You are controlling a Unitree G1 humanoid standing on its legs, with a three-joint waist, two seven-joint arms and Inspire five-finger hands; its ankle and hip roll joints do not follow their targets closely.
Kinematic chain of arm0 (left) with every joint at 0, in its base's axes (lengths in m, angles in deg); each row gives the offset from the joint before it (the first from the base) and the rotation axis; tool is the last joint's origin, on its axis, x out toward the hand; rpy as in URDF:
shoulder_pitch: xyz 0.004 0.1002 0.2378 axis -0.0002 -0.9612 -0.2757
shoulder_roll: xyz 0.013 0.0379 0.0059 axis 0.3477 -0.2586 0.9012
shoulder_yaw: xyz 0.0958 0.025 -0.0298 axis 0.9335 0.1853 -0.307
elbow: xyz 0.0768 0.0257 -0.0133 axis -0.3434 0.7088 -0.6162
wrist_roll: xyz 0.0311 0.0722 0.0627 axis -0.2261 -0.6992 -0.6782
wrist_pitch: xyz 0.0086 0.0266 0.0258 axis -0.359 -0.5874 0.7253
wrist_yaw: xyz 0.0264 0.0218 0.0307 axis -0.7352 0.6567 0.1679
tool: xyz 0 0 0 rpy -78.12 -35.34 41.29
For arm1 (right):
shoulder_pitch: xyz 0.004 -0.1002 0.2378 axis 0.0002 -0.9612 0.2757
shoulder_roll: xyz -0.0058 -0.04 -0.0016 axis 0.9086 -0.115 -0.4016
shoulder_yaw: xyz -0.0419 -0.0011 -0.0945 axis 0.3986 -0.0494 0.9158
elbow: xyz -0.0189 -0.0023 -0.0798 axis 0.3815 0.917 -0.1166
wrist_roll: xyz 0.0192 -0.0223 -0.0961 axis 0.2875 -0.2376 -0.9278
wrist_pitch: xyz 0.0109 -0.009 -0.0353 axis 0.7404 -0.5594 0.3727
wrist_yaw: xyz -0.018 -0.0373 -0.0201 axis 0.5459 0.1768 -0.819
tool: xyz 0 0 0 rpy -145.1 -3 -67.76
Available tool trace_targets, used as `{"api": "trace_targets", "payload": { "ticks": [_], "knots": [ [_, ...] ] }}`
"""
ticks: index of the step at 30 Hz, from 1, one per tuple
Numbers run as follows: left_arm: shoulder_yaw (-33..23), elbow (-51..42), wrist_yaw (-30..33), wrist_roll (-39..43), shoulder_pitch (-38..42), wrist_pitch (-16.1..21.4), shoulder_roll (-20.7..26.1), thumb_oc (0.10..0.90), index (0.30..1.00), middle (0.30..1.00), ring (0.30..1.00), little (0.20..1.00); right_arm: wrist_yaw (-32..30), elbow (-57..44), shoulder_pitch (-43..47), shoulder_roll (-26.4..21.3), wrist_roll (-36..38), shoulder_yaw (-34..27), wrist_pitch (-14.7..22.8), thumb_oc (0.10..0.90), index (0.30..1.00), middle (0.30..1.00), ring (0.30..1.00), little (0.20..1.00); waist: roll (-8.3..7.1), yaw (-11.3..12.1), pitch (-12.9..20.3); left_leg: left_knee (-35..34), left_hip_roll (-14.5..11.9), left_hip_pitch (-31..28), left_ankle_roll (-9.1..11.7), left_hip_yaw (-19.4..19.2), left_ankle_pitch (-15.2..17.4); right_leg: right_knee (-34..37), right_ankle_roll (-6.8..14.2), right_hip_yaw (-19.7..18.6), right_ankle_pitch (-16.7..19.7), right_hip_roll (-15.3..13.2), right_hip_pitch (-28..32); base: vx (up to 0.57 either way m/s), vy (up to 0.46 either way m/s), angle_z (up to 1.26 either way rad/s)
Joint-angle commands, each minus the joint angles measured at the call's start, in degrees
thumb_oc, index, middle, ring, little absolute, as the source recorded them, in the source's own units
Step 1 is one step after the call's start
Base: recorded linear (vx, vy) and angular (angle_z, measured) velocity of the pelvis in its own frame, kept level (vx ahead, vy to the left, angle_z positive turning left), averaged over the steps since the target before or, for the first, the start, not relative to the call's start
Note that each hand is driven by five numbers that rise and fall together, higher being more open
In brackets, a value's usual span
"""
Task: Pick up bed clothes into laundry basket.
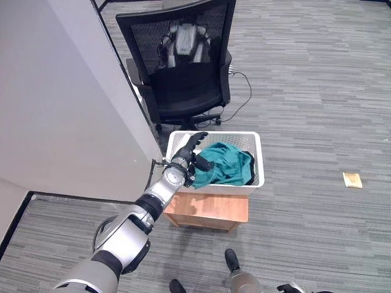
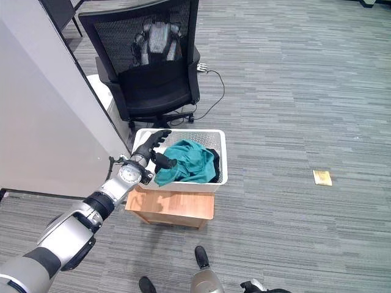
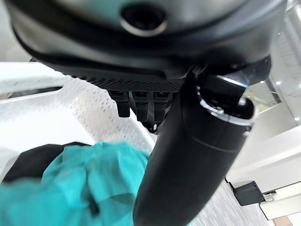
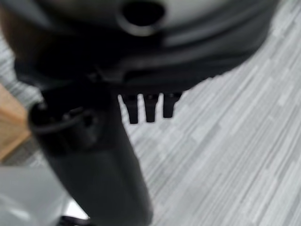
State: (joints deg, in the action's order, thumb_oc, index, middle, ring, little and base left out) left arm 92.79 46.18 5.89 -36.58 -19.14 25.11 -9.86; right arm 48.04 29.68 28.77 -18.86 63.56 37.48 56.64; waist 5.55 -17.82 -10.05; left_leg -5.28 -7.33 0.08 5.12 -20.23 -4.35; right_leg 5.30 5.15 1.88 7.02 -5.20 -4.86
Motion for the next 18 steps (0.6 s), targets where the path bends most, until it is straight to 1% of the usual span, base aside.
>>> {"api": "trace_targets", "payload": {
  "ticks": [1, 2, 5, 6, 7, 8, 9, 10, 11, 12, 13, 14, 15, 17, 18],
  "knots": [
    [-3.7, -0.3, 7.7, -6.2, 15.3, 4.2, 1.5, 0.800, 0.900, 0.900, 0.900, 0.900, -1.4, 3.1, -2.3, -2.3, 2.0, 0.5, 0.0, 0.800, 0.900, 0.900, 0.900, 0.900, -0.54, 1.4, 0.7, 0.3, -3.8, -2.7, 3.4, 3.0, 1.7, -0.3, 4.3, 3.9, -5.3, -1.6, 1.9, 0.00, -0.021, 0.10],
    [-4.5, -2.1, 9.3, -6.4, 15.4, 4.5, 1.7, 0.800, 0.900, 0.900, 0.900, 0.900, -1.4, 2.8, -2.2, -2.0, 2.3, 0.6, 0.2, 0.800, 0.900, 0.900, 0.900, 0.900, -0.82, 1.7, 0.8, 0.3, -3.8, -3.0, 3.3, 3.3, 1.8, -0.3, 4.2, 4.2, -5.4, -1.6, 2.4, 0.00, -0.021, 0.07],
    [-5.0, -3.7, 10.2, -6.4, 15.2, 4.6, 1.9, 0.800, 0.900, 0.900, 0.900, 0.900, -1.5, 2.7, -2.3, -1.9, 2.4, 0.6, 0.2, 0.800, 0.900, 0.900, 0.900, 0.900, -0.96, 1.7, 0.7, 0.3, -3.8, -3.3, 3.3, 3.4, 1.8, -0.3, 4.2, 4.3, -5.5, -1.6, 2.8, 0.00, -0.003, 0.12],
    [-6.4, -12.5, 12.6, -8.1, 14.4, 5.5, 4.5, 0.800, 0.900, 0.900, 0.900, 0.900, -1.6, 2.0, -2.8, -1.2, 2.5, 0.3, 0.5, 0.800, 0.900, 0.900, 0.900, 0.900, -1.60, 2.7, 1.0, 0.3, -3.8, -3.8, 3.3, 4.0, 1.9, -0.3, 4.3, 5.0, -5.8, -1.7, 4.1, 0.00, -0.010, 0.09],
    [-6.4, -12.7, 12.6, -8.2, 14.2, 5.4, 4.6, 0.800, 0.900, 0.900, 0.900, 0.900, -1.6, 2.0, -2.8, -1.2, 2.5, 0.3, 0.5, 0.800, 0.900, 0.900, 0.900, 0.900, -1.64, 2.6, 1.0, 0.3, -3.7, -3.9, 3.3, 4.0, 1.9, -0.3, 4.3, 5.0, -5.9, -1.7, 4.1, -0.01, -0.025, 0.14],
    [-8.4, -18.2, 13.7, -8.5, 12.8, 6.1, 7.5, 0.800, 0.900, 0.900, 0.900, 0.900, -1.4, 1.9, -2.6, -1.1, 2.4, 0.3, 0.5, 0.800, 0.900, 0.900, 0.900, 0.900, -2.05, 3.5, 1.3, 0.3, -3.8, -4.2, 3.3, 4.4, 1.9, -0.3, 4.3, 5.6, -6.0, -1.8, 4.9, 0.00, -0.015, 0.21],
    [-8.5, -18.2, 13.7, -8.5, 12.7, 6.1, 7.5, 0.800, 0.900, 0.900, 0.900, 0.900, -1.4, 1.9, -2.6, -1.1, 2.4, 0.3, 0.5, 0.800, 0.900, 0.900, 0.900, 0.900, -2.06, 3.5, 1.3, 0.3, -3.8, -4.2, 3.3, 4.4, 1.9, -0.3, 4.3, 5.7, -6.0, -1.8, 4.9, -0.01, -0.037, 0.23],
    [-12.2, -24.3, 15.3, -8.0, 9.7, 7.0, 10.8, 0.800, 0.900, 0.900, 0.900, 0.900, -1.2, 1.3, -2.1, -1.0, 2.5, -0.2, 0.5, 0.800, 0.900, 0.900, 0.900, 0.900, -2.52, 4.8, 1.6, 0.3, -3.9, -4.5, 3.4, 4.6, 1.8, -0.3, 4.2, 6.1, -6.1, -1.8, 5.6, -0.02, -0.028, 0.12],
    [-14.5, -27.7, 15.6, -7.5, 7.3, 7.4, 12.6, 0.800, 0.900, 0.900, 0.900, 0.900, -1.1, 0.7, -1.8, -1.0, 2.8, -0.5, 0.7, 0.800, 0.900, 0.900, 0.900, 0.900, -2.80, 5.4, 1.8, 0.3, -3.9, -4.7, 3.4, 4.8, 1.8, -0.3, 4.2, 6.3, -6.2, -1.7, 6.0, 0.00, 0.000, 0.00],
    [-14.7, -28.2, 15.5, -7.6, 6.9, 7.2, 12.7, 0.800, 0.900, 0.900, 0.900, 0.900, -1.1, 0.7, -1.8, -1.1, 2.8, -0.4, 0.7, 0.800, 0.900, 0.900, 0.900, 0.900, -2.79, 5.2, 1.8, 0.3, -3.9, -4.7, 3.4, 4.8, 1.8, -0.3, 4.2, 6.3, -6.2, -1.7, 6.0, 0.00, 0.000, 0.00],
    [-18.3, -32.4, 16.1, -7.7, 2.5, 8.1, 14.9, 0.800, 0.900, 0.900, 0.900, 0.900, -0.6, -0.1, -1.6, -0.7, 2.8, -0.6, 0.8, 0.800, 0.900, 0.900, 0.900, 0.900, -3.22, 6.2, 2.1, 0.3, -3.9, -5.0, 3.4, 5.0, 1.9, -0.3, 4.1, 6.6, -6.5, -1.7, 6.6, -0.01, -0.005, 0.11],
    [-20.1, -34.6, 16.0, -8.3, -0.1, 8.1, 16.6, 0.800, 0.900, 0.900, 0.900, 0.900, -0.3, -0.4, -1.5, -0.8, 2.8, -0.6, 0.9, 0.800, 0.900, 0.900, 0.900, 0.900, -3.38, 6.5, 2.4, 0.3, -4.0, -5.3, 3.4, 5.0, 1.8, -0.3, 4.0, 6.7, -6.5, -1.7, 6.9, -0.01, -0.016, 0.13],
    [-21.8, -36.7, 16.1, -9.2, -2.2, 8.5, 18.4, 0.800, 0.900, 0.900, 0.900, 0.900, 0.2, -0.7, -1.3, -0.7, 3.0, -1.2, 1.1, 0.800, 0.900, 0.900, 0.900, 0.900, -3.57, 7.3, 2.6, 0.3, -4.0, -5.4, 3.4, 5.2, 1.8, -0.3, 4.0, 6.9, -6.6, -1.7, 7.1, 0.00, -0.018, 0.15],
    [-27.0, -42.0, 16.5, -10.5, -8.7, 9.3, 20.5, 0.800, 0.900, 0.900, 0.900, 0.900, 1.0, -1.4, -1.5, -0.8, 2.9, -1.3, 1.2, 0.800, 0.900, 0.900, 0.900, 0.900, -3.93, 8.0, 3.0, 0.3, -4.0, -5.7, 3.4, 5.4, 1.8, -0.3, 3.9, 7.1, -6.7, -1.7, 7.5, 0.00, -0.012, 0.04],
    [-29.1, -43.3, 16.9, -10.2, -11.5, 10.0, 21.2, 0.800, 0.900, 0.900, 0.900, 0.900, 1.2, -1.6, -1.0, -0.9, 3.0, -1.8, 1.3, 0.800, 0.900, 0.900, 0.900, 0.900, -4.24, 8.8, 3.2, 0.3, -4.0, -5.7, 3.4, 5.6, 1.8, -0.3, 3.9, 7.2, -6.7, -1.7, 7.7, 0.01, -0.001, 0.04]
  ]
}}
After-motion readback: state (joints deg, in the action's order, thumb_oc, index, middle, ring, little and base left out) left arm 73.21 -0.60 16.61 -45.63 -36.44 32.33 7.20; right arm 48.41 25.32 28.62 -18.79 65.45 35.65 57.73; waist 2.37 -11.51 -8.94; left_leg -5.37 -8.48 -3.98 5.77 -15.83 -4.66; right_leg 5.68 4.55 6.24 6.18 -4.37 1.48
